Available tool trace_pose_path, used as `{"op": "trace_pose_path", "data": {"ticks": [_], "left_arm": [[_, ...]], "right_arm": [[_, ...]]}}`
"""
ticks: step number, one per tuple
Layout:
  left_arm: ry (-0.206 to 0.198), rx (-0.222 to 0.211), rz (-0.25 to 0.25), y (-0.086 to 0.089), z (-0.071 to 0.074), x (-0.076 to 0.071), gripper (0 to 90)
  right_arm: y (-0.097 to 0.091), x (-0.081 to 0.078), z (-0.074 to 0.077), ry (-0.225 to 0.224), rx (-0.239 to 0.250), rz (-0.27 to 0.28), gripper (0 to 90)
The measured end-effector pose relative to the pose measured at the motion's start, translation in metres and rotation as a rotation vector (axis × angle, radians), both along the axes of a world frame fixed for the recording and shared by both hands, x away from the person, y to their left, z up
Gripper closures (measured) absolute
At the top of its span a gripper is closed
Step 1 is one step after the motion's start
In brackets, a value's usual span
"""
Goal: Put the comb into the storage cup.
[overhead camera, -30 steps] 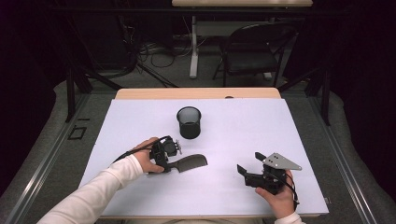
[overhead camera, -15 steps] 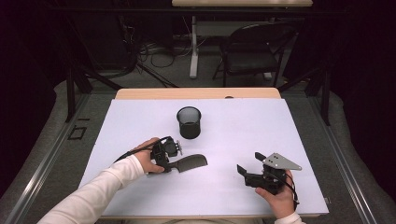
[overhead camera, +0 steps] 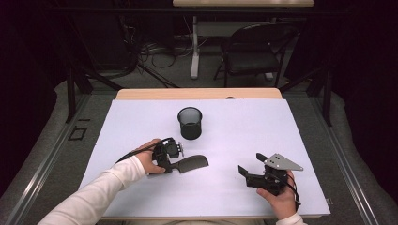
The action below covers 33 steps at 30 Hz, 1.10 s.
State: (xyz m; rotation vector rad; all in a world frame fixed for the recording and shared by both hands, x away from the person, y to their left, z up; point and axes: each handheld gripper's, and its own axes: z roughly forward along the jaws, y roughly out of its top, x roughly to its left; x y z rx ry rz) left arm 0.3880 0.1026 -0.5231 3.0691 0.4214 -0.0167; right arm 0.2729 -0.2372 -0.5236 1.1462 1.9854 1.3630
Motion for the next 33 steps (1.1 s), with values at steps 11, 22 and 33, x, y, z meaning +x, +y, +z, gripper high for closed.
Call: {"op": "trace_pose_path", "data": {"ticks": [11, 22, 33], "left_arm": [[0.010, 0.011, -0.012, -0.0013, 0.0006, -0.0001, 70.7], [0.007, 0.014, -0.015, -0.0023, 0.0005, -0.0010, 72.1], [-0.008, 0.025, -0.004, -0.0035, 0.0006, -0.0027, 72.4]], "right_arm": [[0.0001, -0.0002, 0.0001, 0.000, 0.000, 0.000, 15.1], [0.0002, -0.0001, -0.0001, -0.003, 0.003, -0.001, 15.1], [-0.0003, -0.0001, 0.0000, 0.001, 0.001, 0.001, 15.1]]}}
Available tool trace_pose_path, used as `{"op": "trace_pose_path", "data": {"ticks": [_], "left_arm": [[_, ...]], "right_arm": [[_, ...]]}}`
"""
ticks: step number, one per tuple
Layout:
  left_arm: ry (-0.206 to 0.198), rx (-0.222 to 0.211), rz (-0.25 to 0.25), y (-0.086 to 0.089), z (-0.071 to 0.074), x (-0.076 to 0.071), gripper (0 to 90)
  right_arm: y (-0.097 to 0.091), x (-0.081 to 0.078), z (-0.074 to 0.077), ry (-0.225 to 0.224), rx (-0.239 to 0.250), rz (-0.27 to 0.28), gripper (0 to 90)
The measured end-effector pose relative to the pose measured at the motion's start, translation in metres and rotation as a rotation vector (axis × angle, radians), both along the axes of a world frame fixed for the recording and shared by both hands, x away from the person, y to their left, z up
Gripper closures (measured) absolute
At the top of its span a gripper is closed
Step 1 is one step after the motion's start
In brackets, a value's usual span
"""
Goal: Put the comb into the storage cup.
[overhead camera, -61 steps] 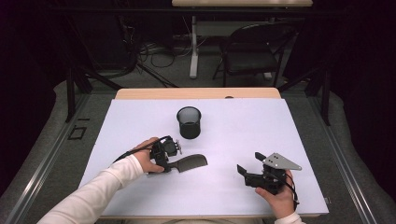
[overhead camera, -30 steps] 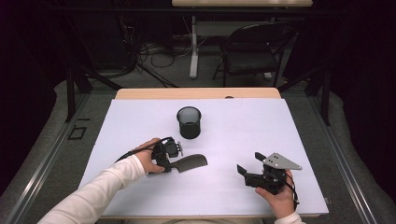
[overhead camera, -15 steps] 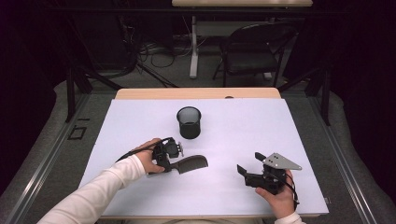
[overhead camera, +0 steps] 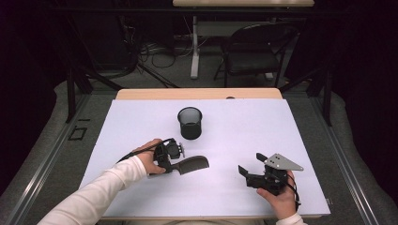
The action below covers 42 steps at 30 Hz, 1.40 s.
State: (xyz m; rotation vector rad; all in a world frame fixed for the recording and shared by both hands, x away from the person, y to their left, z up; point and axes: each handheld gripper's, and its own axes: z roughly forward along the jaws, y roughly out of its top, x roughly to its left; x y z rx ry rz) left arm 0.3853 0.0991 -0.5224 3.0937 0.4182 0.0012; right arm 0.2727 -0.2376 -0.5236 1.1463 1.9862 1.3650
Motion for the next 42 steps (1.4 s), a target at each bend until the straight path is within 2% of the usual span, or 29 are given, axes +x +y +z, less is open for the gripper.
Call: {"op": "trace_pose_path", "data": {"ticks": [9, 13, 14, 20, 21, 28, 30, 31, 38, 42], "left_arm": [[0.006, 0.002, -0.001, -0.0005, 0.0003, -0.0003, 72.4], [-0.013, -0.003, 0.003, -0.0004, -0.0005, -0.0011, 72.4], [-0.001, 0.002, 0.000, -0.0005, 0.0003, -0.0005, 72.4], [0.002, 0.004, 0.004, -0.0008, 0.0008, -0.0003, 72.5], [-0.011, -0.002, 0.007, -0.0007, 0.0002, -0.0008, 72.5], [-0.011, -0.010, 0.011, -0.0003, 0.0001, -0.0007, 72.5], [0.005, -0.004, 0.009, -0.0003, 0.0016, 0.0003, 72.5], [-0.008, -0.008, 0.012, -0.0001, 0.0013, -0.0003, 72.5], [0.000, -0.007, 0.014, 0.0002, 0.0031, 0.0001, 72.5], [-0.008, -0.021, 0.018, 0.0008, 0.0048, -0.0002, 72.5]], "right_arm": [[-0.0002, 0.0000, 0.0000, 0.000, 0.001, -0.002, 15.1], [-0.0001, 0.0002, -0.0003, -0.003, 0.003, -0.002, 15.1], [-0.0002, 0.0000, -0.0001, 0.000, 0.001, -0.001, 15.1], [-0.0001, 0.0002, -0.0003, -0.004, 0.003, -0.002, 15.1], [-0.0001, 0.0001, -0.0003, -0.003, 0.003, -0.002, 15.1], [-0.0006, 0.0001, -0.0001, 0.000, -0.001, -0.001, 15.2], [-0.0006, 0.0002, -0.0003, -0.001, -0.002, -0.002, 15.2], [-0.0006, 0.0002, -0.0003, 0.000, -0.002, -0.002, 15.2], [-0.0009, 0.0004, -0.0004, 0.002, -0.002, -0.001, 15.2], [-0.0005, 0.0008, -0.0009, -0.004, 0.003, -0.003, 15.2]]}}
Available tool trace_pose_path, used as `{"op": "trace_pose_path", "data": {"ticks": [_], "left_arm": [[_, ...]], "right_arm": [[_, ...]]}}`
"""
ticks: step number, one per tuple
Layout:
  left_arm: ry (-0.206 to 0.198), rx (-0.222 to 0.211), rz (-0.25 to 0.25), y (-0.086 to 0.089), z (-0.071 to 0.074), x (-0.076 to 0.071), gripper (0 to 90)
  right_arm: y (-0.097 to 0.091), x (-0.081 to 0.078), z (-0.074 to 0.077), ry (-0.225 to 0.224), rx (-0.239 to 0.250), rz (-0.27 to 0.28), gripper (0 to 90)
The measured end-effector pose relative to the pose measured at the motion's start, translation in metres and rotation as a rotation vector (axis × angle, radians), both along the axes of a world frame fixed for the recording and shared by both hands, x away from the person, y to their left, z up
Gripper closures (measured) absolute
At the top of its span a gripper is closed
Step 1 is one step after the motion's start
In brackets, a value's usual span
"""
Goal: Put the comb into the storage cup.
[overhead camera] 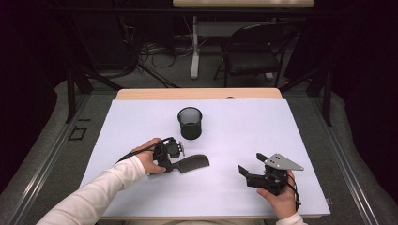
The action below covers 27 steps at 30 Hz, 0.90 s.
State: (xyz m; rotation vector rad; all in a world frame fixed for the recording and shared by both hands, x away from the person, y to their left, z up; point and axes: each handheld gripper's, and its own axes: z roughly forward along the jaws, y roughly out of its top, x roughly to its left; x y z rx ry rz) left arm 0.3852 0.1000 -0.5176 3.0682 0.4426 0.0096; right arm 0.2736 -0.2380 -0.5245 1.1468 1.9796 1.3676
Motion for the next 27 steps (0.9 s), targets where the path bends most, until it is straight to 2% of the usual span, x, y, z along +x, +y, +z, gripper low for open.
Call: {"op": "trace_pose_path", "data": {"ticks": [2, 8, 21, 27], "left_arm": [[0.013, -0.011, 0.013, 0.001, 0.001, 0.000, 72.6], [0.005, -0.020, 0.017, 0.002, 0.003, 0.001, 72.5], [0.003, -0.076, 0.039, 0.007, 0.014, 0.003, 72.6], [-0.017, -0.118, 0.051, 0.009, 0.021, 0.004, 72.5]], "right_arm": [[0.000, 0.000, 0.000, 0.004, -0.003, 0.001, 15.2], [0.000, 0.000, 0.000, 0.004, -0.005, 0.001, 15.2], [0.000, 0.001, -0.001, 0.008, 0.003, -0.001, 15.2], [-0.001, 0.000, 0.000, 0.012, 0.002, -0.001, 15.2]]}}
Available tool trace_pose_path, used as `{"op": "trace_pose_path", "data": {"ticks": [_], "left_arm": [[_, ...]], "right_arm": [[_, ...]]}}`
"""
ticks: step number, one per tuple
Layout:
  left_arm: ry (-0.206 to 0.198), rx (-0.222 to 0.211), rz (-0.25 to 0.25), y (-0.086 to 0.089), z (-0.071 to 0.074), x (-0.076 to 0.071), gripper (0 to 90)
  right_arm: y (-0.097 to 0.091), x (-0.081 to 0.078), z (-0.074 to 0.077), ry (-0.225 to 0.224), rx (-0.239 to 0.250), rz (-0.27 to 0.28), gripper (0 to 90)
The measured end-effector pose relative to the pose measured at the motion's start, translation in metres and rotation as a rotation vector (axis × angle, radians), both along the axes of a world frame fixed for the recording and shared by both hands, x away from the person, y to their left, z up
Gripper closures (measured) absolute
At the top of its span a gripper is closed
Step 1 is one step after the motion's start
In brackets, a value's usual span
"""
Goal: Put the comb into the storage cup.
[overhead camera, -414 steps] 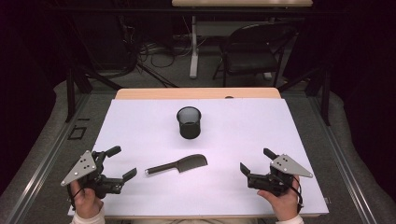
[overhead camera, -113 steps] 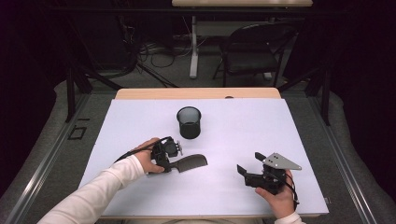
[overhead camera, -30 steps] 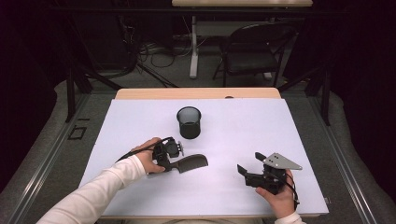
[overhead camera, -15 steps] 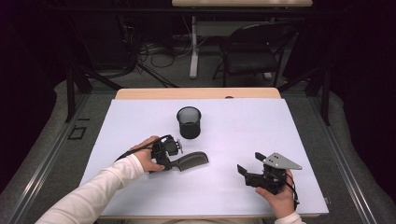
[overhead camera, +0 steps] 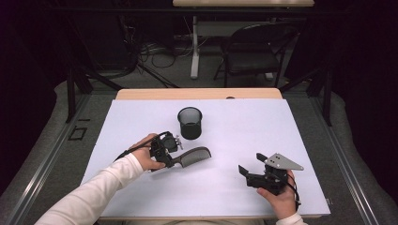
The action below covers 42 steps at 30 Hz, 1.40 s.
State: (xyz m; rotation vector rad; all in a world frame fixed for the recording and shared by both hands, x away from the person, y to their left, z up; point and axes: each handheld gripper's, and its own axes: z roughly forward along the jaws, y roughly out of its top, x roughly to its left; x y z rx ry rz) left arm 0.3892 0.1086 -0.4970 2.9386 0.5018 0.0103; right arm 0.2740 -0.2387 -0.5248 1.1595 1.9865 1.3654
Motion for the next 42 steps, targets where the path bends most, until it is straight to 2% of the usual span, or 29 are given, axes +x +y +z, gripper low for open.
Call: {"op": "trace_pose_path", "data": {"ticks": [3, 5, 9, 15, 24, 32, 36, 42], "left_arm": [[-0.017, -0.027, 0.010, 0.001, 0.004, 0.000, 72.5], [-0.006, -0.029, 0.008, 0.002, 0.006, 0.001, 72.6], [-0.010, -0.042, 0.011, 0.003, 0.010, 0.001, 72.6], [-0.008, -0.087, 0.030, 0.004, 0.015, 0.001, 72.5], [-0.036, -0.154, 0.048, 0.009, 0.026, 0.002, 72.5], [-0.066, -0.235, 0.077, 0.015, 0.037, 0.001, 72.6], [-0.071, -0.254, 0.086, 0.016, 0.040, 0.001, 72.6], [-0.100, -0.294, 0.095, 0.017, 0.043, -0.001, 72.6]], "right_arm": [[0.000, 0.000, 0.000, -0.001, 0.001, 0.001, 15.2], [0.000, 0.000, 0.000, -0.001, 0.002, 0.001, 15.2], [0.000, 0.000, 0.000, -0.005, 0.001, 0.001, 15.2], [0.000, 0.000, 0.000, 0.000, -0.001, 0.000, 15.2], [0.000, 0.000, 0.000, -0.007, 0.000, 0.001, 15.2], [0.000, 0.000, 0.000, -0.004, -0.001, 0.001, 15.2], [0.000, 0.000, 0.000, -0.004, 0.001, 0.000, 15.2], [0.000, 0.000, 0.000, -0.001, 0.000, 0.000, 15.2]]}}
